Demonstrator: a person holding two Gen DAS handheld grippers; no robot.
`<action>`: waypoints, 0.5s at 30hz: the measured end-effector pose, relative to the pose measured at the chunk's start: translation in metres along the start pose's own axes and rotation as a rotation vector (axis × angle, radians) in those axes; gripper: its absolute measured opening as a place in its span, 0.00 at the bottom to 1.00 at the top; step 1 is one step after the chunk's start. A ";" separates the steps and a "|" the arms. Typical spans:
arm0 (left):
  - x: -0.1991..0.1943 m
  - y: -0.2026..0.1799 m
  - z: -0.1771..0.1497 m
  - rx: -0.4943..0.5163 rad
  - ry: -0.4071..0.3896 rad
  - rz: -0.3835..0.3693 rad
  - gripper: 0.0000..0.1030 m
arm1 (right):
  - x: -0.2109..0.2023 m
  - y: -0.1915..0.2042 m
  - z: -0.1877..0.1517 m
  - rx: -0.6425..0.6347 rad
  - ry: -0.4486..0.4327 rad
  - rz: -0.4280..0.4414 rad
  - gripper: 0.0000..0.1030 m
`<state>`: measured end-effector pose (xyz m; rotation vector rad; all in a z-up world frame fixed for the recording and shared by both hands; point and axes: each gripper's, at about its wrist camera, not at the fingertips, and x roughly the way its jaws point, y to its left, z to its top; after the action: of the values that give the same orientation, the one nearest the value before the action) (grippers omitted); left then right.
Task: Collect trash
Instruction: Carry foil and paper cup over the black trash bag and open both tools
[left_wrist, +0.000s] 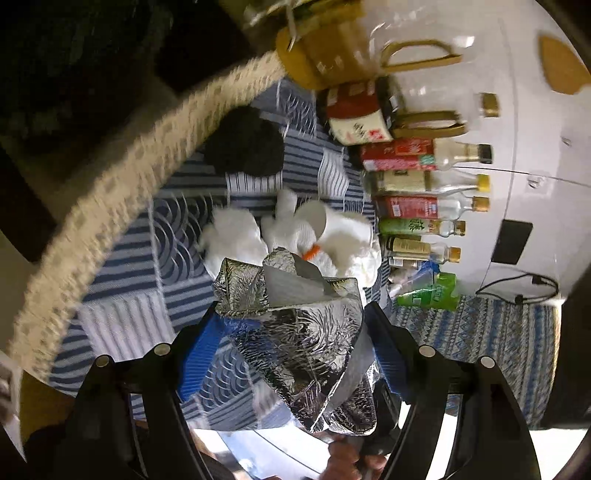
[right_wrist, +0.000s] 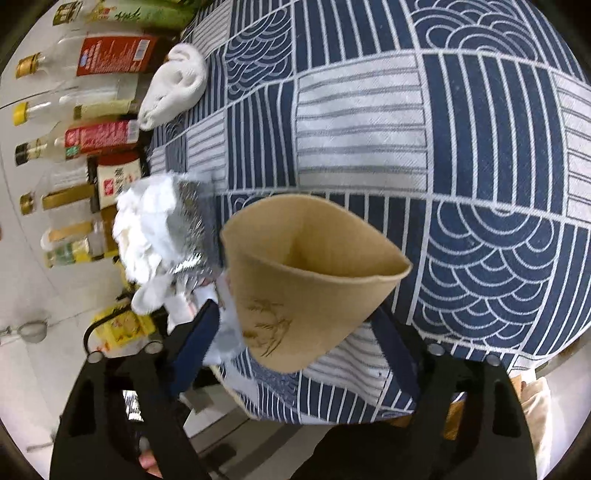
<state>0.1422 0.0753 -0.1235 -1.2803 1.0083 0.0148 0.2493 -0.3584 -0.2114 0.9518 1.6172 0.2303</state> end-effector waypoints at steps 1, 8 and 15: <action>-0.006 0.000 0.001 0.018 -0.015 0.003 0.72 | 0.003 0.001 0.001 0.005 -0.009 -0.008 0.75; -0.043 0.009 0.017 0.101 -0.086 0.024 0.72 | 0.006 0.012 -0.003 0.010 -0.104 -0.059 0.63; -0.074 0.024 0.037 0.145 -0.108 0.029 0.72 | -0.003 0.026 -0.024 -0.015 -0.159 -0.037 0.62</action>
<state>0.1083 0.1499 -0.0979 -1.1206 0.9184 0.0325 0.2394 -0.3358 -0.1862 0.9054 1.4841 0.1373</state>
